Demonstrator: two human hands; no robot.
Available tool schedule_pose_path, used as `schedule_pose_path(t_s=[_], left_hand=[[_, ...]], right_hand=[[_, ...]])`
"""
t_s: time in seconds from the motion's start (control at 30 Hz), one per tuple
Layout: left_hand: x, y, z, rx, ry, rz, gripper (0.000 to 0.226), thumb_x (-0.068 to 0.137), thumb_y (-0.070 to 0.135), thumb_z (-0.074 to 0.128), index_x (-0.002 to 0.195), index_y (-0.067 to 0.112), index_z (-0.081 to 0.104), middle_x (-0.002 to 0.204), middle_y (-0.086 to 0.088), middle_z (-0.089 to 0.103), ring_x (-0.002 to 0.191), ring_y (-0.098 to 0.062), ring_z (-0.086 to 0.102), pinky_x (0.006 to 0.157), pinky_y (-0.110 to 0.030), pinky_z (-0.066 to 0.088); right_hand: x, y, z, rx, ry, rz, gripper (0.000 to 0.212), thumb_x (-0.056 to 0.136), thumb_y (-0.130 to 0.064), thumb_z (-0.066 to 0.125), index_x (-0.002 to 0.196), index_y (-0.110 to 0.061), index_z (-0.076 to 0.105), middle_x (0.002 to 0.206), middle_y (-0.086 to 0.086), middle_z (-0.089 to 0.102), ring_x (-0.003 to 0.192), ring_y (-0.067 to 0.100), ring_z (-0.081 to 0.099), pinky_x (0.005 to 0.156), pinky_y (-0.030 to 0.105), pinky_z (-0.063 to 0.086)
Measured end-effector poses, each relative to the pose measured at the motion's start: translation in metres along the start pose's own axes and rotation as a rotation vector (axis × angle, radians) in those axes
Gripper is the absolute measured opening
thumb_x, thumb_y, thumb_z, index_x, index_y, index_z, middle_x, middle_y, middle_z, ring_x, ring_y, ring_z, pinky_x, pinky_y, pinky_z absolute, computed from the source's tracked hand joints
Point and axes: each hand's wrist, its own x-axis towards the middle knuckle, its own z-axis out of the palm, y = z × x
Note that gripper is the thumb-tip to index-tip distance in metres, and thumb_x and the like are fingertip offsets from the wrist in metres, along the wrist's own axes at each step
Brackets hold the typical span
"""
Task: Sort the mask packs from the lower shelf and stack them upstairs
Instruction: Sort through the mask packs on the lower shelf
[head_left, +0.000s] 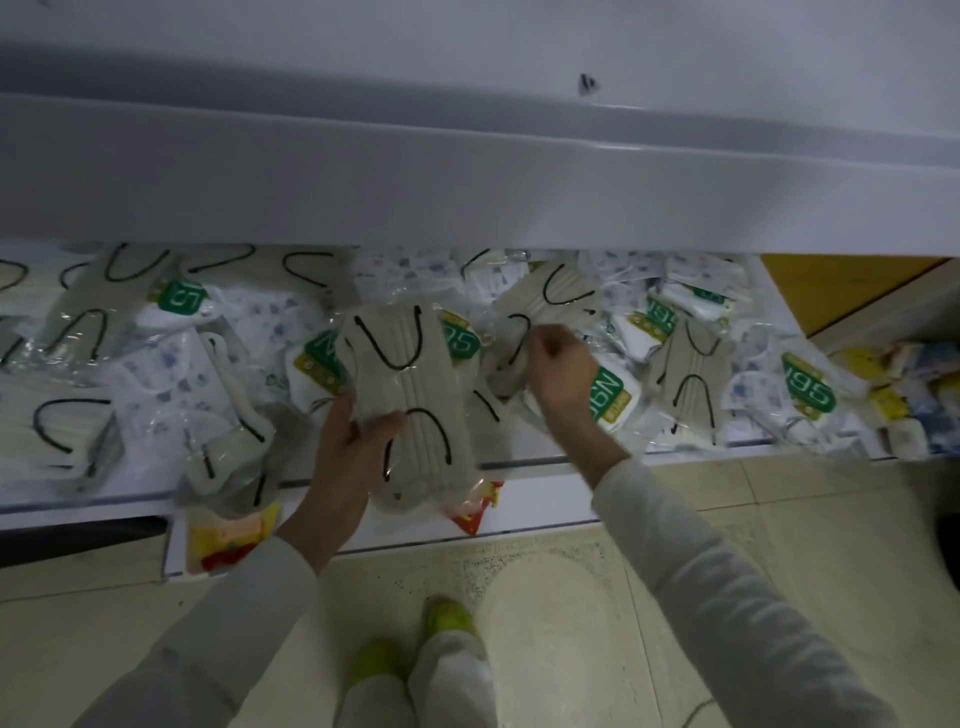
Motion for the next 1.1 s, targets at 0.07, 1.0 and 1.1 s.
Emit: schedule_pose_path(t_s=[0.07, 1.0, 1.1], left_hand=[[0.002, -0.001, -0.001, -0.017, 0.012, -0.011, 0.043, 0.088, 0.000, 0.057, 0.128, 0.017, 0.053, 0.110, -0.004, 0.067, 0.099, -0.020, 0.066, 0.075, -0.037, 0.058], [-0.006, 0.004, 0.004, 0.032, -0.039, 0.035, 0.047, 0.090, 0.002, 0.054, 0.132, 0.023, 0.050, 0.113, -0.004, 0.066, 0.100, -0.018, 0.065, 0.082, -0.038, 0.055], [-0.011, 0.008, 0.000, 0.056, -0.036, 0.031, 0.042, 0.092, 0.003, 0.052, 0.127, 0.027, 0.053, 0.105, 0.001, 0.068, 0.088, -0.010, 0.067, 0.078, -0.031, 0.057]], right_hand=[[0.044, 0.014, -0.006, -0.015, 0.019, 0.216, 0.023, 0.092, -0.020, 0.051, 0.098, -0.001, 0.063, 0.105, 0.020, 0.067, 0.102, 0.031, 0.062, 0.083, 0.030, 0.045], [0.041, 0.007, -0.084, 0.714, -0.215, -0.001, 0.021, 0.092, -0.007, 0.056, 0.077, -0.020, 0.051, 0.068, -0.004, 0.050, 0.062, 0.011, 0.048, 0.055, 0.022, 0.043], [0.009, -0.002, -0.089, 0.625, -0.442, -0.011, 0.014, 0.092, -0.006, 0.058, 0.089, -0.019, 0.055, 0.053, -0.012, 0.051, 0.047, 0.001, 0.046, 0.045, 0.016, 0.039]])
